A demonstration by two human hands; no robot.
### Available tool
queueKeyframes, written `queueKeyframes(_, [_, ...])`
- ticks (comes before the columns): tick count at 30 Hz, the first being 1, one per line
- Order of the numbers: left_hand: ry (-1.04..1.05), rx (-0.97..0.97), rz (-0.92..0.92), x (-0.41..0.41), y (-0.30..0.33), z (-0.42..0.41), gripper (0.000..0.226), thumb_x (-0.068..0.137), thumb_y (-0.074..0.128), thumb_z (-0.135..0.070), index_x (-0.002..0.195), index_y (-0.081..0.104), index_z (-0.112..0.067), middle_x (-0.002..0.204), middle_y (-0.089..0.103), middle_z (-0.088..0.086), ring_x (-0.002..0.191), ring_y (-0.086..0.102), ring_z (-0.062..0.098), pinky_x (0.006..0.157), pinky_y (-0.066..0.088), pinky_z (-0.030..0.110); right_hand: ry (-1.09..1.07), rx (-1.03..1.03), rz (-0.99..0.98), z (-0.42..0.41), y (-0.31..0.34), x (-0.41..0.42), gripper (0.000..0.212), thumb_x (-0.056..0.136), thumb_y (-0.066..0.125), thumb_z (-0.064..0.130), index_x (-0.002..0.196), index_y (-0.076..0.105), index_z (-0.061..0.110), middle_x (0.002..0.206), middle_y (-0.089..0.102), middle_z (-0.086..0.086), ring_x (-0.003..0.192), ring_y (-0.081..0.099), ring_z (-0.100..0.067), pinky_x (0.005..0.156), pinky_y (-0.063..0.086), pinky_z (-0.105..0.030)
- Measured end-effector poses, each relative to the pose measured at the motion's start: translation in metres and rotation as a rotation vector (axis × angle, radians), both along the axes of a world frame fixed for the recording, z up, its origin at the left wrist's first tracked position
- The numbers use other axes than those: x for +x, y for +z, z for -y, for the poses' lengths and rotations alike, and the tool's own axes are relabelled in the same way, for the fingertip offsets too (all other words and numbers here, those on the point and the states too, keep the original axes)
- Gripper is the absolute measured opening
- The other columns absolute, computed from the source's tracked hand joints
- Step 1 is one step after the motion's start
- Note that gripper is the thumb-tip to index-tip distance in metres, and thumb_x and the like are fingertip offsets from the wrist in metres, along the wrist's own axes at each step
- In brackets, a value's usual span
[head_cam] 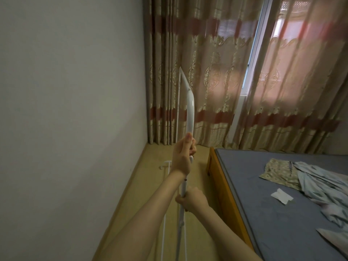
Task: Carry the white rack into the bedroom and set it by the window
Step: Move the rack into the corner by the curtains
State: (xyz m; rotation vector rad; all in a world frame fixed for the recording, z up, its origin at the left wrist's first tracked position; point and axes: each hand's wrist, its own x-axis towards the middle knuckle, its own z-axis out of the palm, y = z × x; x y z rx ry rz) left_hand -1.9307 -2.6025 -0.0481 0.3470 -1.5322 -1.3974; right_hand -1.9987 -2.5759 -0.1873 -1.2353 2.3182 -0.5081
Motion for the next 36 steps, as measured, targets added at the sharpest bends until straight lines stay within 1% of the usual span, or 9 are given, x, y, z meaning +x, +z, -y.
queueKeyframes(2, [0.008, -0.002, 0.007, -0.009, 0.0, 0.016, 0.044, 0.09, 0.038, -0.051, 0.058, 0.04, -0.02, 0.047, 0.032, -0.009, 0.043, 0.026, 0.01, 0.046, 0.02, 0.026, -0.004, -0.002, 0.011, 0.016, -0.001, -0.008, 0.022, 0.081, 0.062, 0.038, 0.085, 0.066, 0.017, 0.075, 0.069, 0.0, 0.07, 0.07, -0.014, 0.064, 0.059, -0.032])
queueKeyframes(5, [0.006, 0.005, 0.02, -0.02, 0.0, 0.037, 0.044, 0.091, 0.036, -0.048, 0.057, 0.04, -0.021, 0.046, 0.032, -0.009, 0.043, 0.026, 0.01, 0.047, 0.019, 0.03, -0.01, 0.01, 0.036, 0.037, 0.0, -0.019, 0.02, 0.082, 0.063, 0.037, 0.084, 0.065, 0.017, 0.071, 0.068, 0.002, 0.066, 0.069, -0.011, 0.057, 0.055, -0.026])
queueKeyframes(8, [0.001, 0.005, 0.03, -0.03, 0.001, 0.058, 0.044, 0.09, 0.037, -0.051, 0.057, 0.039, -0.021, 0.046, 0.032, -0.009, 0.043, 0.025, 0.01, 0.047, 0.018, 0.032, -0.01, -0.007, 0.049, 0.055, 0.0, -0.028, 0.018, 0.081, 0.064, 0.035, 0.077, 0.06, 0.019, 0.065, 0.064, 0.004, 0.055, 0.065, -0.008, 0.049, 0.051, -0.023])
queueKeyframes(14, [-0.019, 0.011, 0.041, -0.047, 0.003, 0.107, 0.045, 0.088, 0.038, -0.054, 0.057, 0.039, -0.022, 0.048, 0.032, -0.007, 0.044, 0.025, 0.011, 0.047, 0.018, 0.031, -0.042, -0.03, 0.074, 0.102, 0.002, -0.044, 0.018, 0.081, 0.065, 0.033, 0.072, 0.056, 0.021, 0.067, 0.064, 0.002, 0.061, 0.066, -0.011, 0.054, 0.054, -0.025])
queueKeyframes(17, [-0.047, 0.018, 0.043, -0.055, 0.004, 0.133, 0.045, 0.087, 0.037, -0.056, 0.057, 0.039, -0.023, 0.047, 0.032, -0.009, 0.043, 0.026, 0.009, 0.045, 0.02, 0.026, -0.075, -0.033, 0.09, 0.127, 0.003, -0.05, 0.016, 0.082, 0.066, 0.032, 0.083, 0.061, 0.017, 0.078, 0.069, -0.003, 0.072, 0.07, -0.014, 0.068, 0.061, -0.033])
queueKeyframes(19, [-0.072, 0.024, 0.038, -0.059, 0.005, 0.148, 0.045, 0.085, 0.039, -0.058, 0.057, 0.04, -0.023, 0.047, 0.033, -0.01, 0.043, 0.026, 0.008, 0.044, 0.02, 0.024, -0.084, -0.037, 0.086, 0.141, 0.003, -0.054, 0.02, 0.082, 0.066, 0.032, 0.091, 0.063, 0.014, 0.083, 0.07, -0.005, 0.074, 0.07, -0.016, 0.072, 0.062, -0.036])
queueKeyframes(26, [-0.083, 0.02, 0.046, -0.082, 0.006, 0.195, 0.044, 0.089, 0.036, -0.052, 0.057, 0.038, -0.022, 0.047, 0.031, -0.01, 0.042, 0.025, 0.008, 0.042, 0.02, 0.023, -0.076, -0.053, 0.091, 0.185, 0.006, -0.074, 0.015, 0.082, 0.065, 0.031, 0.084, 0.06, 0.017, 0.08, 0.07, -0.003, 0.072, 0.07, -0.016, 0.07, 0.062, -0.036])
queueKeyframes(31, [-0.082, 0.016, 0.036, -0.103, 0.006, 0.233, 0.045, 0.091, 0.035, -0.049, 0.058, 0.038, -0.019, 0.048, 0.03, -0.006, 0.043, 0.025, 0.008, 0.046, 0.018, 0.028, -0.065, -0.068, 0.077, 0.223, 0.007, -0.096, 0.014, 0.078, 0.064, 0.031, 0.078, 0.058, 0.018, 0.077, 0.069, -0.003, 0.069, 0.07, -0.016, 0.067, 0.062, -0.038])
queueKeyframes(36, [-0.073, -0.012, 0.042, -0.126, 0.007, 0.271, 0.047, 0.091, 0.033, -0.048, 0.062, 0.041, -0.011, 0.052, 0.035, 0.001, 0.044, 0.032, 0.008, 0.046, 0.026, 0.022, -0.034, -0.069, 0.089, 0.26, 0.008, -0.121, 0.017, 0.079, 0.063, 0.031, 0.084, 0.062, 0.015, 0.077, 0.069, -0.003, 0.07, 0.07, -0.017, 0.066, 0.062, -0.038])
